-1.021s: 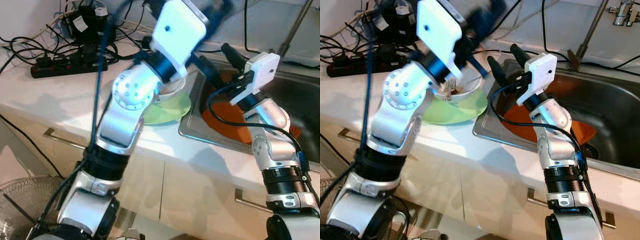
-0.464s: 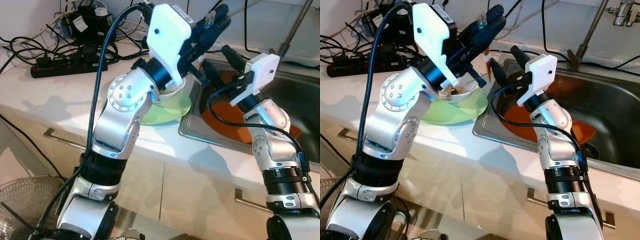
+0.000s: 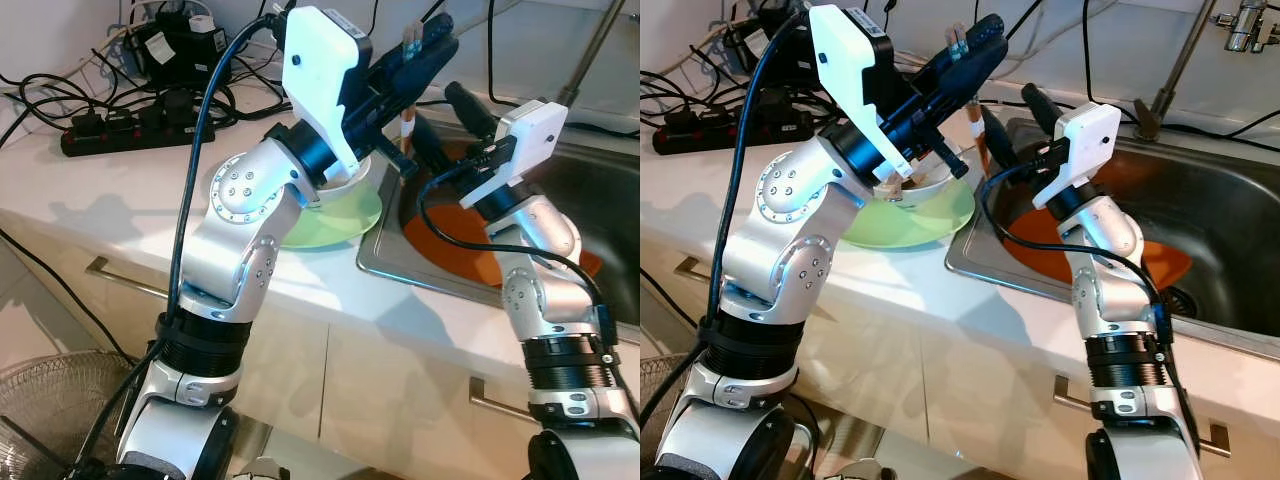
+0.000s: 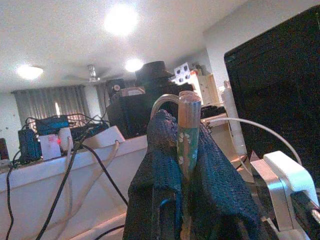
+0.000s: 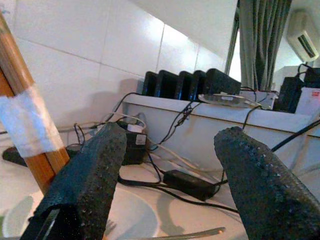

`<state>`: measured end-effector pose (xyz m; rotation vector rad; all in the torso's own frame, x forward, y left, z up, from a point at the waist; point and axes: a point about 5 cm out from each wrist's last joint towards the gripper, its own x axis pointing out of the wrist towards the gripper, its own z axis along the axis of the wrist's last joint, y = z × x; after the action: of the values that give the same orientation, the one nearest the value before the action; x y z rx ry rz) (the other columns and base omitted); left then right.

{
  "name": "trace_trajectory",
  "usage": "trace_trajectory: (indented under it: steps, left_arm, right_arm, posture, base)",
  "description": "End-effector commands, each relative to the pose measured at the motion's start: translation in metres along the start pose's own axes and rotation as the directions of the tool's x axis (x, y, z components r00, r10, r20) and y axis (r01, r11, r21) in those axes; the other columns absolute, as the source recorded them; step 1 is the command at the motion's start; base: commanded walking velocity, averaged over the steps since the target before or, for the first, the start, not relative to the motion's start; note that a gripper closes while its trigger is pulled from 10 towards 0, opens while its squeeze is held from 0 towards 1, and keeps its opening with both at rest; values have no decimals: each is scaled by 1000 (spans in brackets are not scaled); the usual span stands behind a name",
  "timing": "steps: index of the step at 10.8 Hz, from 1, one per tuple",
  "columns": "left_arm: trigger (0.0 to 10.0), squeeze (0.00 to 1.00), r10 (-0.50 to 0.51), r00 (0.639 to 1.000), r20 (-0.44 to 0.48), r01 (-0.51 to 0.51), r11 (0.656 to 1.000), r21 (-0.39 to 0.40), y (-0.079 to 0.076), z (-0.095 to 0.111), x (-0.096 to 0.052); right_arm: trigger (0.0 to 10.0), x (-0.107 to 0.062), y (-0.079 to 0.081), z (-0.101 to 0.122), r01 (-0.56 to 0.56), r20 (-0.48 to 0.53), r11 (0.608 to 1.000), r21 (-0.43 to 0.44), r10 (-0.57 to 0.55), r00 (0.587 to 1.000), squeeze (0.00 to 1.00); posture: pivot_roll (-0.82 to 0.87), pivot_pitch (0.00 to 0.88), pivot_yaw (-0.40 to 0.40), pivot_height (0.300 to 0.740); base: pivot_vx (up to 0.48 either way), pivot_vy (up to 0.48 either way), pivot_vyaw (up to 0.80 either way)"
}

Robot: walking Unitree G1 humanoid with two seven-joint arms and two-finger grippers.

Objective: Kitchen organization

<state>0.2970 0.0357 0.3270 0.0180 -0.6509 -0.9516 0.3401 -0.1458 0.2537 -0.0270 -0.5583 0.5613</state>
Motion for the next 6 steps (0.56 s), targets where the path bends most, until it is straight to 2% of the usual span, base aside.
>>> trace_trajectory:
  steps: [1, 3, 4, 6]
  left_arm:
    - [10000, 0, -56, 998, 26, 55, 998, 24, -8, 8, 6]
    - [10000, 0, -3, 1000, -5, 4, 995, 103, 3, 8, 5]
    - [10000, 0, 67, 998, 8, -67, 979, 191, 14, 12, 4]
    - [10000, 0, 121, 992, 38, -127, 958, 258, 22, 18, 5]
  right_arm:
    - [10000, 4, 10, 5, -71, 13, 997, 2, 71, 997, 0]
    - [10000, 1, 1, 5, -36, 1, 999, -17, 36, 999, 0]
    - [10000, 0, -1, 4, -28, -6, 999, -23, 28, 1000, 0]
    - [10000, -1, -2, 4, -29, -9, 999, -23, 29, 1000, 0]
  posture:
    - [205, 37, 16, 725]
    - [207, 35, 21, 725]
    - [206, 34, 22, 725]
    - [206, 33, 21, 725]
  base:
    - [0, 0, 0]
    - [0, 0, 0]
    - [0, 0, 0]
    - [0, 0, 0]
